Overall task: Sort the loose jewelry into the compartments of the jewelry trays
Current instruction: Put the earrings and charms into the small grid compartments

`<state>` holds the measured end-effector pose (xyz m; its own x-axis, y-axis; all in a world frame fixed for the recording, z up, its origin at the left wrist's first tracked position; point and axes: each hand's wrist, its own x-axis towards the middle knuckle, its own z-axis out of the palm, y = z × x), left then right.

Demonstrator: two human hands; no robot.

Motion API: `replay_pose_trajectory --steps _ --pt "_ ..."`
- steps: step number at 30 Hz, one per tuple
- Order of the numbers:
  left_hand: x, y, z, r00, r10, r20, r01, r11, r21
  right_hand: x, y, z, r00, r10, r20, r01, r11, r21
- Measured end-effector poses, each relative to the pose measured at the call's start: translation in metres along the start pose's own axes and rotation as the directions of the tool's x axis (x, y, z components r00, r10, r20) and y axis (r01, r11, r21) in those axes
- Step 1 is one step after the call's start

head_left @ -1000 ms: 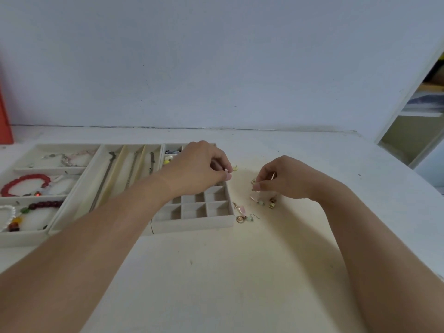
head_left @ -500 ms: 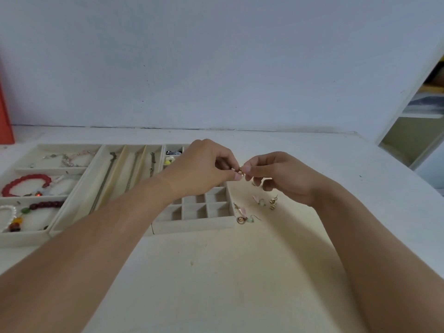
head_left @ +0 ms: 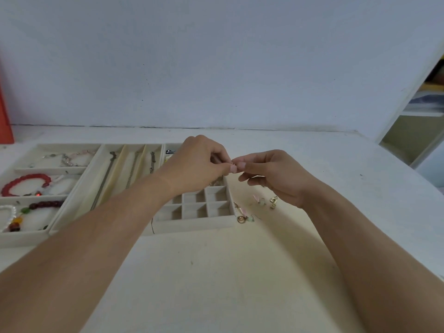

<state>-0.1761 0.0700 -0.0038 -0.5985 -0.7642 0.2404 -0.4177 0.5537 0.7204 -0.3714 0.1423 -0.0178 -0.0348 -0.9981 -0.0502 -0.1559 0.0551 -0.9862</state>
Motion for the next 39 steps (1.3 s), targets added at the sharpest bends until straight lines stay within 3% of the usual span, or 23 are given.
replay_pose_trajectory --steps 6,11,15,26,30,33,39 --pt "0.003 -0.002 0.0 0.996 -0.027 -0.085 0.026 1.0 -0.01 0.001 0.0 0.003 0.995 0.04 0.093 -0.053 0.989 0.139" --pt "0.002 -0.002 0.001 0.995 -0.006 -0.103 0.006 1.0 -0.003 0.005 0.004 0.015 0.995 0.096 0.012 -0.094 0.918 0.386" --pt "0.002 -0.002 -0.002 0.997 -0.01 -0.077 0.008 1.0 -0.017 0.006 0.003 0.018 0.992 0.122 -0.016 -0.101 0.877 0.47" --pt "-0.001 0.002 -0.003 0.999 0.008 -0.052 -0.006 1.0 0.029 0.005 0.002 0.017 0.989 0.141 -0.034 -0.109 0.878 0.466" --pt "0.001 -0.001 -0.005 0.998 0.02 -0.054 -0.019 1.0 0.025 0.002 0.001 0.014 0.995 0.1 -0.023 -0.087 0.936 0.34" --pt "0.003 -0.004 -0.006 0.998 0.022 -0.06 -0.021 1.0 0.017 0.001 0.002 0.012 0.994 0.027 -0.102 -0.005 0.977 0.214" --pt "0.003 -0.005 -0.005 0.999 0.027 -0.031 -0.027 1.0 0.008 0.001 0.004 0.022 0.984 -0.034 -0.174 0.065 0.982 0.179"
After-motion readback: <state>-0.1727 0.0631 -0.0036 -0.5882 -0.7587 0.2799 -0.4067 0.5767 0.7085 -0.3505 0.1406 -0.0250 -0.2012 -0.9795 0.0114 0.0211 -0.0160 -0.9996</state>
